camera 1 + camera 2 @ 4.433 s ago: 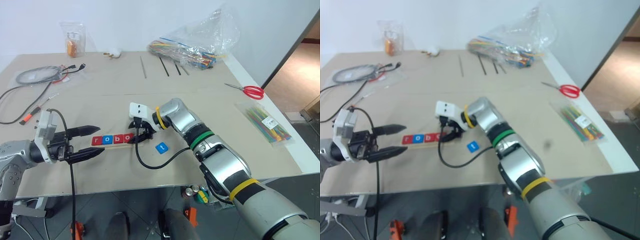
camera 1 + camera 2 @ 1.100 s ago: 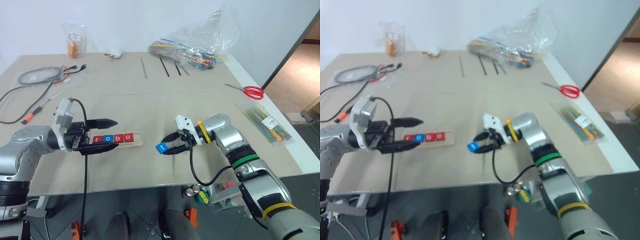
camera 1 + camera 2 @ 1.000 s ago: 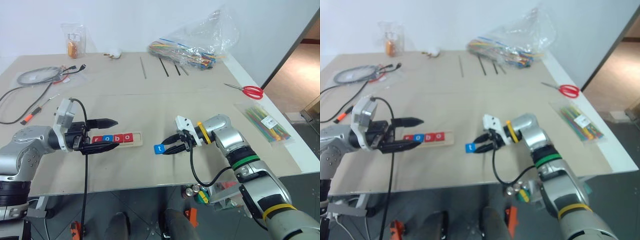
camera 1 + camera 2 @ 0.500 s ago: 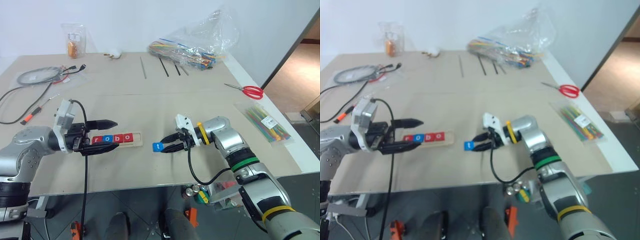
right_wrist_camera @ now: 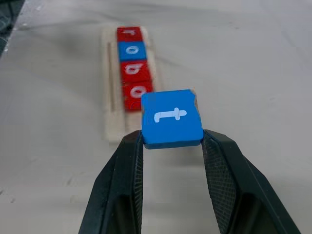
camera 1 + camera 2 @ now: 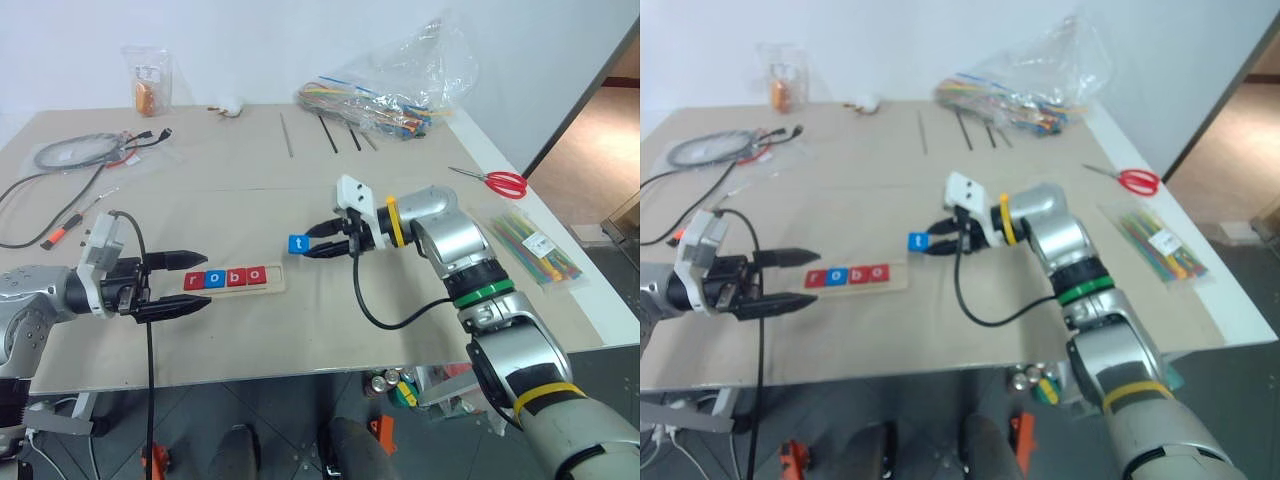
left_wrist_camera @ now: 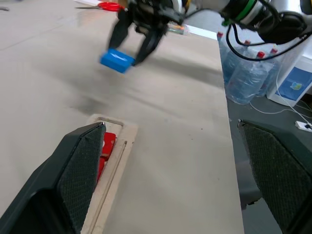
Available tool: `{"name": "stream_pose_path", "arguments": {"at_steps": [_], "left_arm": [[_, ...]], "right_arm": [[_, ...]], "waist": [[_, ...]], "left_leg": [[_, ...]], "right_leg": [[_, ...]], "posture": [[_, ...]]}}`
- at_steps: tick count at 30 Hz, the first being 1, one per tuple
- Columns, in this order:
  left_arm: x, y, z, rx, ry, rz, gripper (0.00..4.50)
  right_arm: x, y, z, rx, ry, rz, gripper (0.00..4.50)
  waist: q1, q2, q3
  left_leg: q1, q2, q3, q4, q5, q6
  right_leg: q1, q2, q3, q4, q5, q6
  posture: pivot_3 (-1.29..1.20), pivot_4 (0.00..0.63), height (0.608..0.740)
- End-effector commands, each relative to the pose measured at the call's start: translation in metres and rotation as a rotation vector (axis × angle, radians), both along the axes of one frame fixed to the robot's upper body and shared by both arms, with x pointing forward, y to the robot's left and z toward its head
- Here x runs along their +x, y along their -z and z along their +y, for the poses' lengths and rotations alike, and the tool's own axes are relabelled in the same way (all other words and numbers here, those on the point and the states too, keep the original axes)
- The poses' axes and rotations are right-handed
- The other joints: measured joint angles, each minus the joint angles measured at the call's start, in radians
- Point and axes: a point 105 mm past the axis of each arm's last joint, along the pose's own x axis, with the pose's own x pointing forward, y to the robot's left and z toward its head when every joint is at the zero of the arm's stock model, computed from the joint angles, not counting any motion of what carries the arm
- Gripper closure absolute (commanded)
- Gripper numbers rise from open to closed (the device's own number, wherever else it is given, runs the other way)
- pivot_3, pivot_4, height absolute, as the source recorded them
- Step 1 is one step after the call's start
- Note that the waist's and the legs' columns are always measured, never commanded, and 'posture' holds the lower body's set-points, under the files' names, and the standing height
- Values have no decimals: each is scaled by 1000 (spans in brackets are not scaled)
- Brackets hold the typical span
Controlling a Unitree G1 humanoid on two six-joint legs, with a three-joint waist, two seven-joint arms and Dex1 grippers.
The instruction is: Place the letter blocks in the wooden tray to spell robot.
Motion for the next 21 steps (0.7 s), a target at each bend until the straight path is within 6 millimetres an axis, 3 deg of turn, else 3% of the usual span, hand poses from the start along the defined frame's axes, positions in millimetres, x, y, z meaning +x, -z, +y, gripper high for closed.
{"name": "stream_pose_path", "arguments": {"at_steps": [1, 6, 21], "left_arm": [[-2, -8, 0, -29, -20, -59, 0], [-6, -4, 0, -43, -38, -58, 0], [-5, -4, -2, -64, -58, -65, 0]], "right_arm": [[16, -14, 17, -159, 51, -70, 3302], [10, 1, 22, -256, -7, -65, 3302], [-7, 22, 40, -294, -50, 23, 3302]], "waist": [[0, 0, 0], [0, 0, 0], [0, 0, 0]], "left_leg": [[0, 0, 0, 0, 0, 0], [-1, 0, 0, -2, 0, 0], [-1, 0, -1, -2, 0, 0]], "right_leg": [[0, 0, 0, 0, 0, 0], [-1, -1, -1, 0, -1, 2], [-1, 0, -2, 0, -1, 2]], "posture": [[0, 150, 740], [0, 150, 740], [0, 150, 740]]}}
